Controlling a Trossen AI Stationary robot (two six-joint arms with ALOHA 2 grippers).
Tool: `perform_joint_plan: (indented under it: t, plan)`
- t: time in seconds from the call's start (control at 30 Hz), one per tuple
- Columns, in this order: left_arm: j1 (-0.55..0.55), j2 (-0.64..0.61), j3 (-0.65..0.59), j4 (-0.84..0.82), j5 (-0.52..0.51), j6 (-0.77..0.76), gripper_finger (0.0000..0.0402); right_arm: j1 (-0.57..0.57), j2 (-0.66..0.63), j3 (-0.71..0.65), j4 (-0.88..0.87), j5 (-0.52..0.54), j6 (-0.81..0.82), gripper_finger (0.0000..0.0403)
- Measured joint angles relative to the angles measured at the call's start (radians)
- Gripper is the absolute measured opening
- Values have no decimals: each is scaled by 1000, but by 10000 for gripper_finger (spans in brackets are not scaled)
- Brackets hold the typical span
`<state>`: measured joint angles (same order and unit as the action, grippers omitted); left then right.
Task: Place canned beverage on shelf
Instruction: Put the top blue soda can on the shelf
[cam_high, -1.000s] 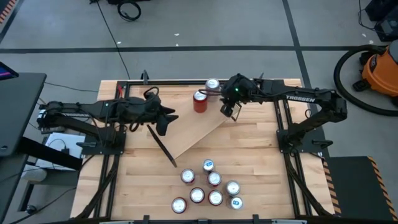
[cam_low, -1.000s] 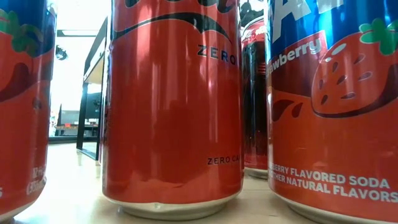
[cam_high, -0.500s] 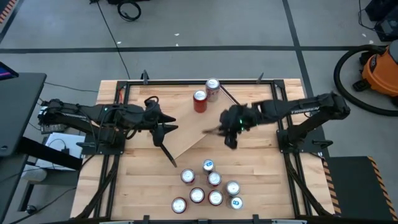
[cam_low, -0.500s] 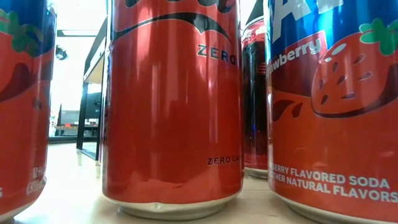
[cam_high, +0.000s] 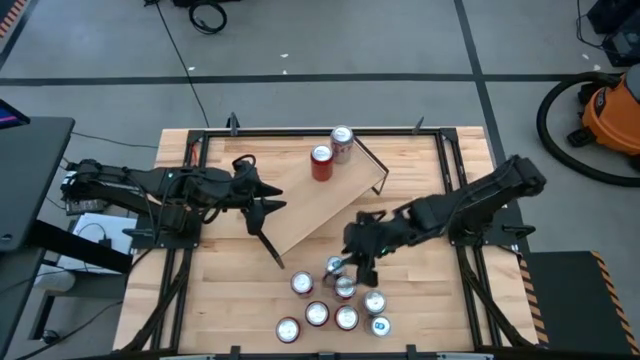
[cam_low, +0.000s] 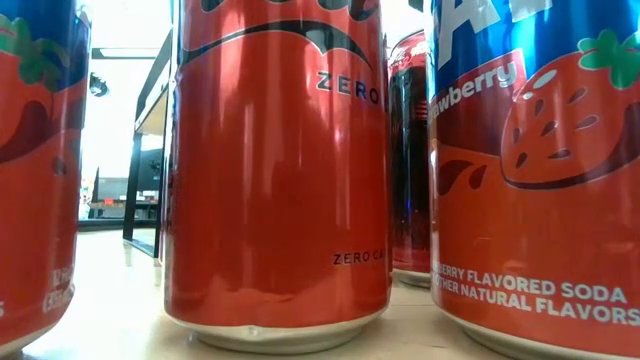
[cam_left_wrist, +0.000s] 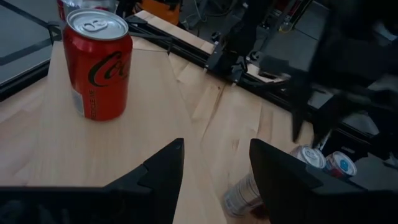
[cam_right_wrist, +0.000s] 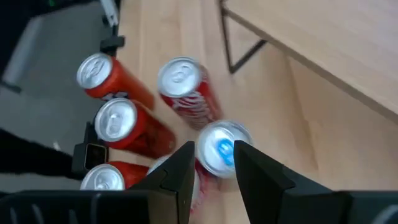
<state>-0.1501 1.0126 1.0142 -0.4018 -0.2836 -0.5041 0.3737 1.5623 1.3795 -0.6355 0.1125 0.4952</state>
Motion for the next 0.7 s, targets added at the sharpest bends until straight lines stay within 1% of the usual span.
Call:
perform_joint_plan:
  t: [0.17, 0.2, 0.27, 0.37, 0.47, 0.6, 0.7]
  plan:
    - [0, 0, 0, -3, 0, 1, 194, 12, 137, 183, -151, 52, -105, 124]
    - [0, 0, 0, -3, 0, 1, 194, 12, 156, 209, -166, 50, -130, 128]
    - [0, 0, 0, -7, 0, 1, 194, 4, 191, 251, -179, 11, -173, 143]
    - [0, 0, 0, -8, 0, 1, 194, -8, 236, 285, -192, -58, -201, 178]
    - [0, 0, 0, -7, 0, 1, 194, -12, 268, 292, -192, -77, -209, 222]
    - [0, -3, 0, -9, 27, 1, 194, -11, 288, 293, -194, -30, -224, 275]
    - [0, -9, 0, -8, 45, 0, 194, -11, 285, 288, -187, 24, -237, 303]
